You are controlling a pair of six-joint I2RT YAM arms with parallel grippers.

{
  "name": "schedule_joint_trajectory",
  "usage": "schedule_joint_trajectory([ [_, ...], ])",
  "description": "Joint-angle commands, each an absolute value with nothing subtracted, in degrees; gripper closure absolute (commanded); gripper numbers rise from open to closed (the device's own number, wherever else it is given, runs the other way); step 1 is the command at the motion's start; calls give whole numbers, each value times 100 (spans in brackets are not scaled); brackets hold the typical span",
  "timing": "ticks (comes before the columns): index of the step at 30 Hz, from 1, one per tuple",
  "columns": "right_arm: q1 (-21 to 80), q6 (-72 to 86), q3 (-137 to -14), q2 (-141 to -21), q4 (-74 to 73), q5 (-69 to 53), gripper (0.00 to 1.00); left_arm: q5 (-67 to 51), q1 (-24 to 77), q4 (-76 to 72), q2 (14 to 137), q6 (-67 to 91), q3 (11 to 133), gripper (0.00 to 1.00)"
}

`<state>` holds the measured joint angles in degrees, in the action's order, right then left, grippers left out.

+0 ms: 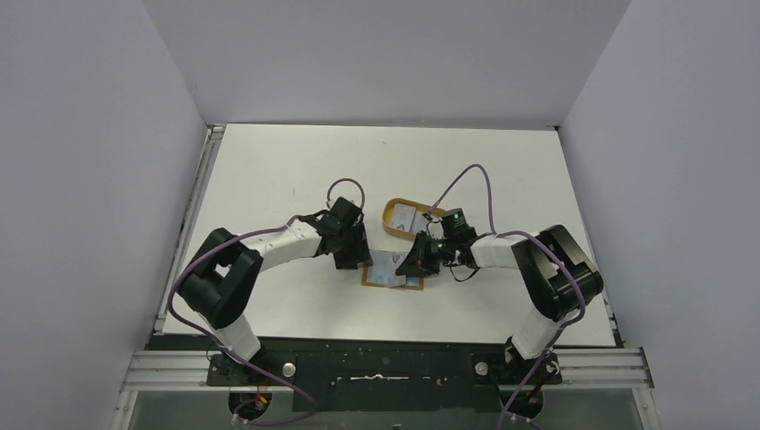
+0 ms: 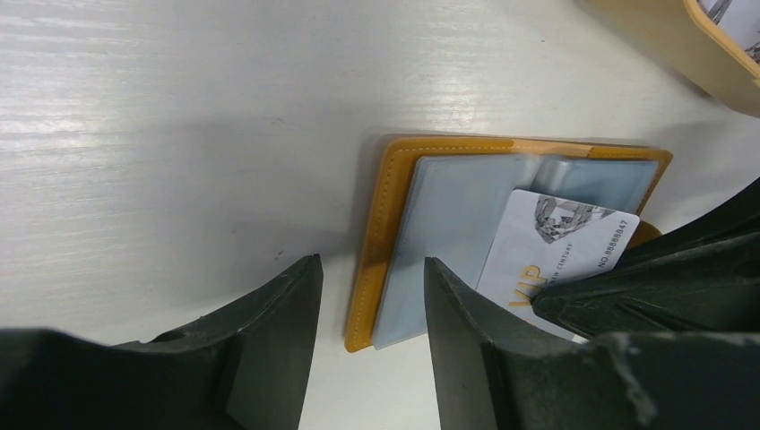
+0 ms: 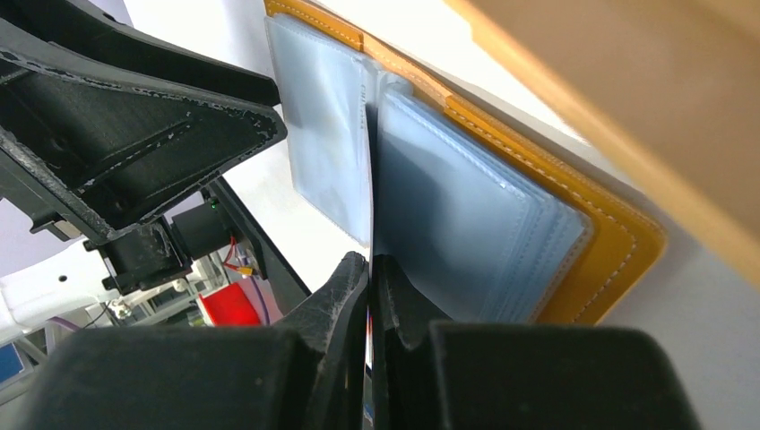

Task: Put the credit cards into the card holder
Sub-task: Insert the credit card into the card holder.

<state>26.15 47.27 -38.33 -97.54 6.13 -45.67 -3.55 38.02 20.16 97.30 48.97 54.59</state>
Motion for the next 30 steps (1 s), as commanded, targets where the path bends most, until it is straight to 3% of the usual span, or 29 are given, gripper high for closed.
schedule_joint_trajectory([
  [1,2709,4758,-3952,-9859,934,-4527,100,-488,3794,1904,9920,4861,5613,57],
  [30,2918,4745,-3993,-9816,968,-3791,100,-727,3893,1822,10135,4825,5678,68],
])
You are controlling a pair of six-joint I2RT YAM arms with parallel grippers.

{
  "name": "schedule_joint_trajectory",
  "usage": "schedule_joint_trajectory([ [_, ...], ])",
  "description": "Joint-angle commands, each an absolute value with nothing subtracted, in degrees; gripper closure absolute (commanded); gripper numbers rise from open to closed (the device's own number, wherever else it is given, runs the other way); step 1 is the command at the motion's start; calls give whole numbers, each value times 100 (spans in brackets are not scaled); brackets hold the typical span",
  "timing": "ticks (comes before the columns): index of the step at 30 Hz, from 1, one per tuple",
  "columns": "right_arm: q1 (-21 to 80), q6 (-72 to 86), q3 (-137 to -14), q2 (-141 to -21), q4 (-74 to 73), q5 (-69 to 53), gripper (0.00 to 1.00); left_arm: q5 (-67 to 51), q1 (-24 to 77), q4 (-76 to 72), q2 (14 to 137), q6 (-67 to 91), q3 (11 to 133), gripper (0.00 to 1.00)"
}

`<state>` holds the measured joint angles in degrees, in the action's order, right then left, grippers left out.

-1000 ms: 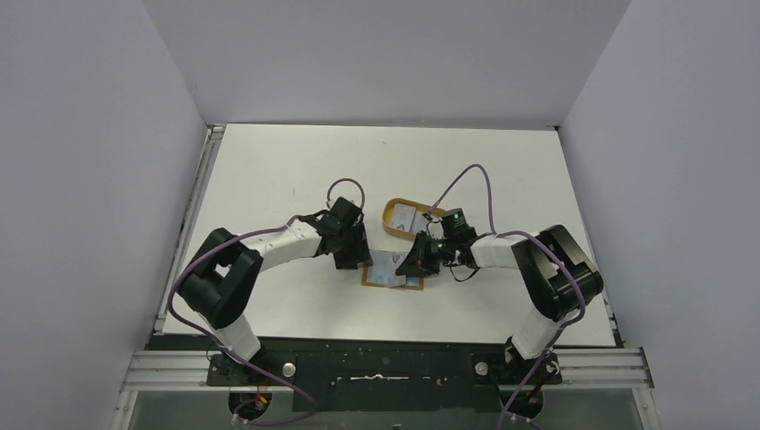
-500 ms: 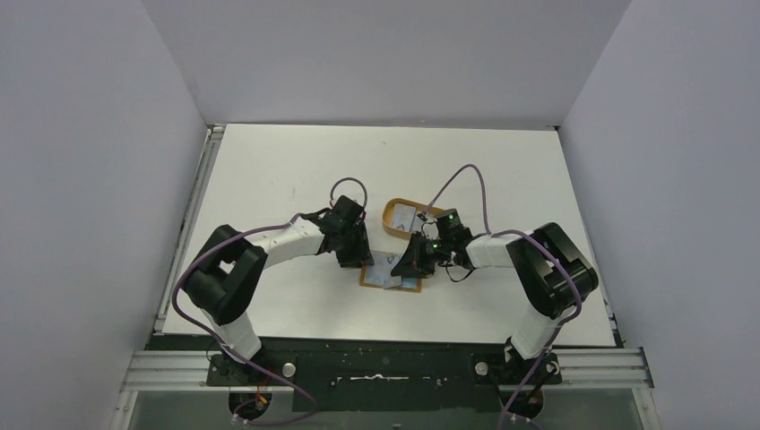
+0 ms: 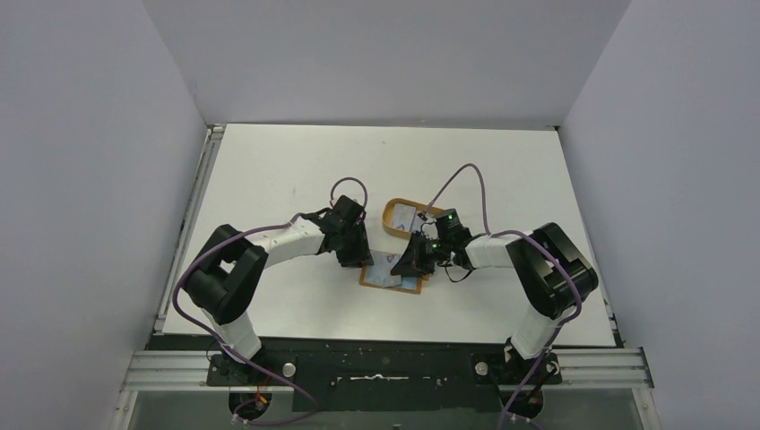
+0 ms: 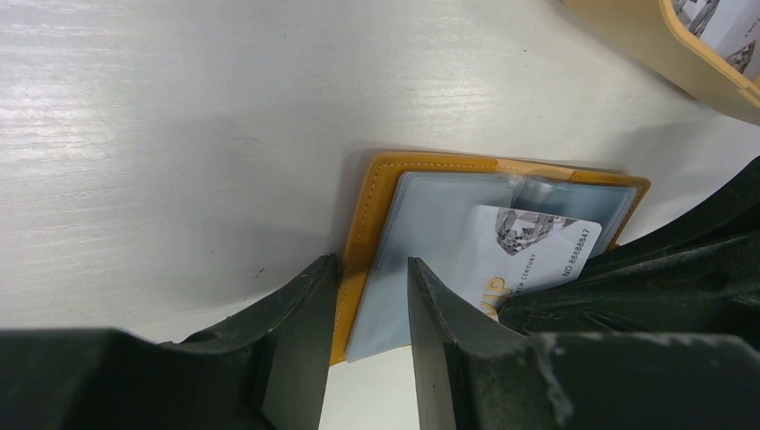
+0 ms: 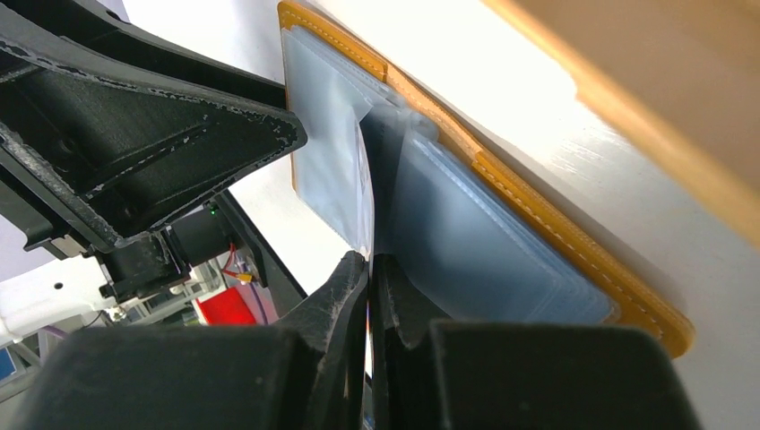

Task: Put the credit cards into the card holder
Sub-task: Insert the credit card into the card holder.

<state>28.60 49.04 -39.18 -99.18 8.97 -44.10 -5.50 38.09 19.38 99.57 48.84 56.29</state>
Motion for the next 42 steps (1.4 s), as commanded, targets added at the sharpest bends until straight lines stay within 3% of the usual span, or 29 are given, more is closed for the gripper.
schedule_joint_trajectory([
  [1,2918,4745,-3976,-9824,967,-3748,100,-729,3901,1813,10139,4825,5678,68],
  [42,3155,5690,-3283,-9546,1547,-2416,100,-714,4025,1656,10050,4994,5405,75],
])
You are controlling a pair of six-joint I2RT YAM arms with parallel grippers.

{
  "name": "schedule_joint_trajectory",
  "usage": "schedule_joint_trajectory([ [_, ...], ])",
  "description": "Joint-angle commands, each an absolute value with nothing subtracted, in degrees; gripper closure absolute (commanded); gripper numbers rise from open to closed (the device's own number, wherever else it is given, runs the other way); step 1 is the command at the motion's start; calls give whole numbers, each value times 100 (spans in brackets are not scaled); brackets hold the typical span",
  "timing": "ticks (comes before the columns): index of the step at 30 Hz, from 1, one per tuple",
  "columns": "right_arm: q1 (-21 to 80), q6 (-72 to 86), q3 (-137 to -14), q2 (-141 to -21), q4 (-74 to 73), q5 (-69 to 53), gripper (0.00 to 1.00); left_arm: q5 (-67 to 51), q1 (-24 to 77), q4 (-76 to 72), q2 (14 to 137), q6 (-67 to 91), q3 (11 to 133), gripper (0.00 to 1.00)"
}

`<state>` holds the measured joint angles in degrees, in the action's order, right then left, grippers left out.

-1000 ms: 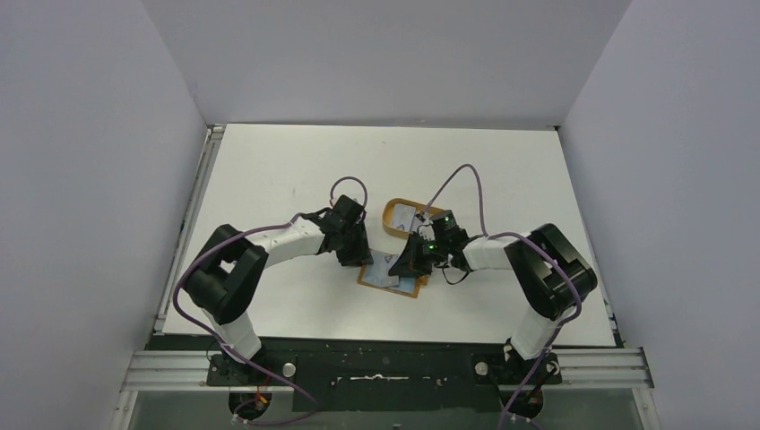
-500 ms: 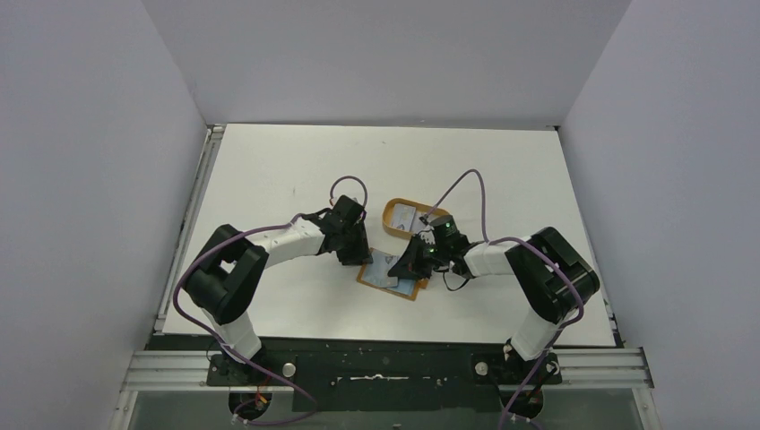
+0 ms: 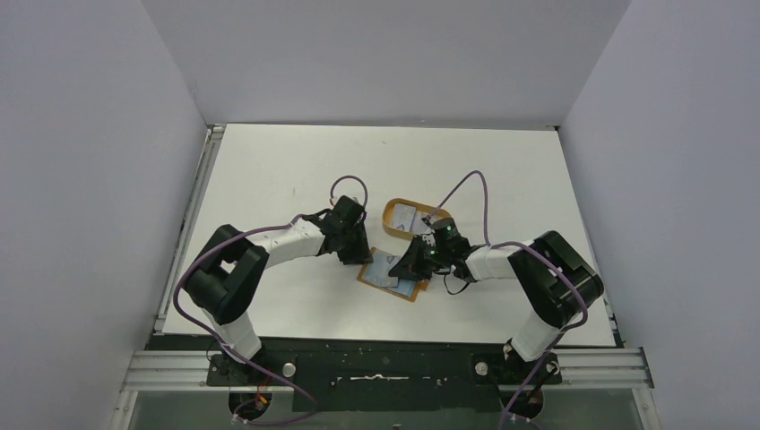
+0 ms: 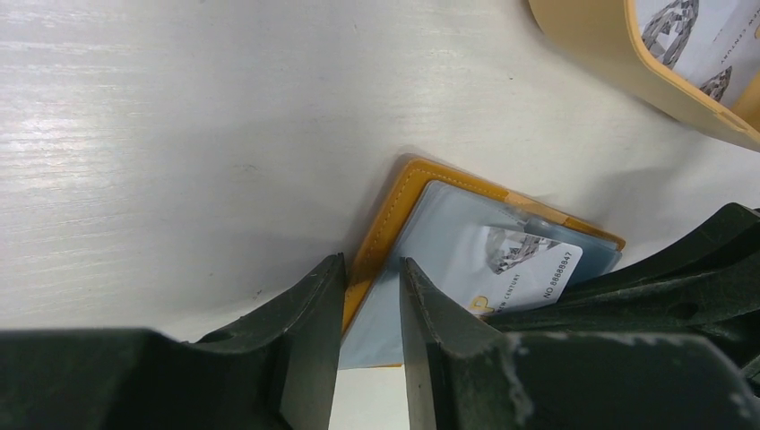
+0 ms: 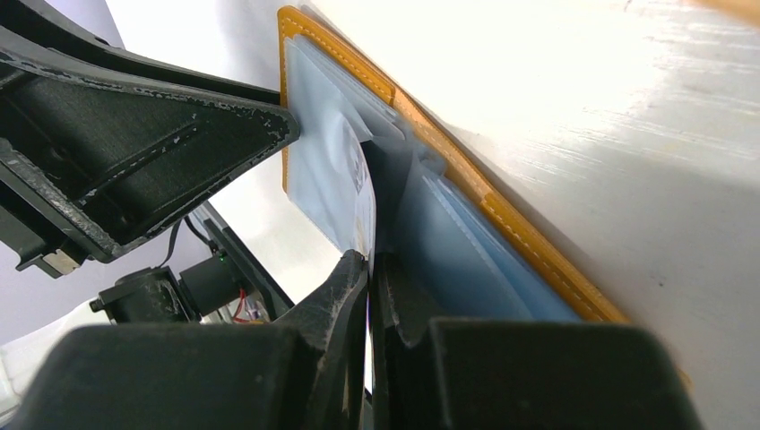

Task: Put the credit cards into the card holder
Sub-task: Insert the credit card into the card holder.

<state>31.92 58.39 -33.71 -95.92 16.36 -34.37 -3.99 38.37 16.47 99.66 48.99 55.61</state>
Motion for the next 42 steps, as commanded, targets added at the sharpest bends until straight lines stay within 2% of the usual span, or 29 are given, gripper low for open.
schedule_joint_trajectory([
  [1,3155,5687,-3276,-9545,1547,-2417,100,-714,4025,1657,10049,4995,5405,76],
  [12,3103,5689,-3188,-9360,1424,-2320,100,-703,4033,1671,10133,4992,5415,100],
  [33,3031,5549,-2988,-8904,1090,-2075,100,-721,4085,1490,10109,5243,5213,100],
  [42,3194,5734,-3058,-9110,1400,-2112,100,-800,4156,1356,10112,5379,5157,100],
])
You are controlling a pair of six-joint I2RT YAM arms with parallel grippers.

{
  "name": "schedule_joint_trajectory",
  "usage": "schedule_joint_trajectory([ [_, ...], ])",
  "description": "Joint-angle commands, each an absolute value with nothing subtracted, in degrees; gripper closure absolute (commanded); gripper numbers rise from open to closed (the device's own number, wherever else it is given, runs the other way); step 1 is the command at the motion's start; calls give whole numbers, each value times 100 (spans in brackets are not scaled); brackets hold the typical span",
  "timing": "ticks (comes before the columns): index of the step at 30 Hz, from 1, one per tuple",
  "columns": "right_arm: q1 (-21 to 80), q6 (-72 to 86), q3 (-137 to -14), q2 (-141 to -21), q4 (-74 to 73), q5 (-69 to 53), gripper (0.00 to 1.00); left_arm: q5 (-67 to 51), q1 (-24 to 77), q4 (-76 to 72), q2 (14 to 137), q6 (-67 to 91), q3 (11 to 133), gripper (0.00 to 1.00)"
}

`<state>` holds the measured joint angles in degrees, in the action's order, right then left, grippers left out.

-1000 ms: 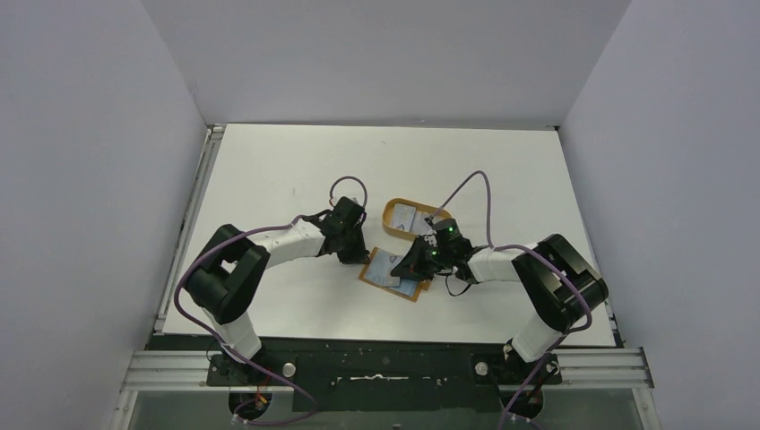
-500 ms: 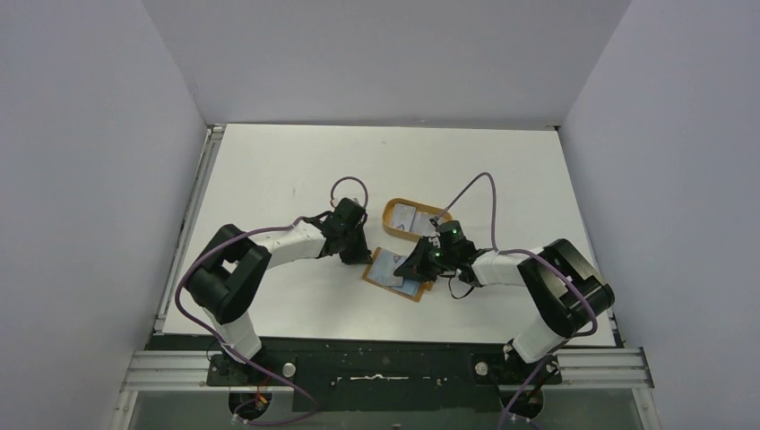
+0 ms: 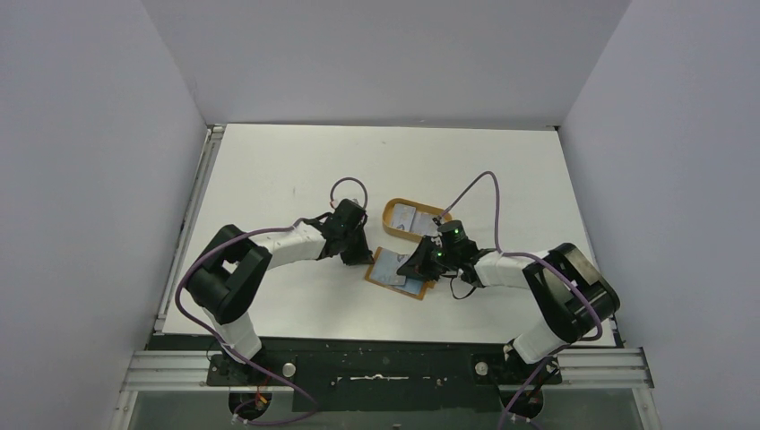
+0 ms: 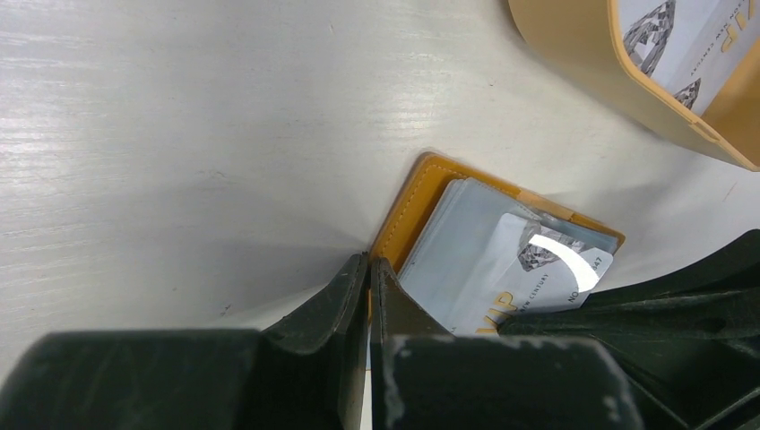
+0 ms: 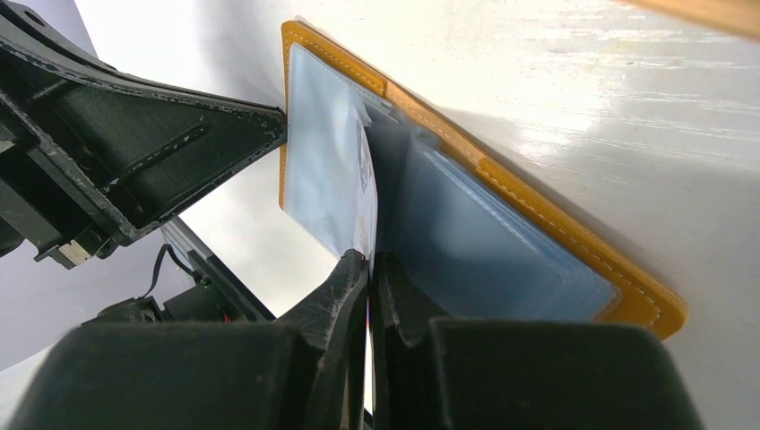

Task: Put the credit cards into the card holder
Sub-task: Insert the credit card into the card holder.

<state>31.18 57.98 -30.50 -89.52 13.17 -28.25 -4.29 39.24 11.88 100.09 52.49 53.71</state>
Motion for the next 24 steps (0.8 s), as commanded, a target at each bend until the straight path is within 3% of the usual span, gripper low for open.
schedule_joint_trajectory([
  [1,3217,5784,-3046,-9147,1501,-2128,100,-819,4156,1324,10118,5412,5137,100],
  [12,3355,6406,-2706,-9652,2666,-2408,100,-935,4222,676,10099,6017,4641,100],
  [18,3393,6397,-2649,-9510,2587,-2345,100,-819,4265,677,9987,6097,4524,100],
  [24,3393,6184,-2708,-9079,1997,-2205,66,-770,4286,679,9888,6108,4465,100],
])
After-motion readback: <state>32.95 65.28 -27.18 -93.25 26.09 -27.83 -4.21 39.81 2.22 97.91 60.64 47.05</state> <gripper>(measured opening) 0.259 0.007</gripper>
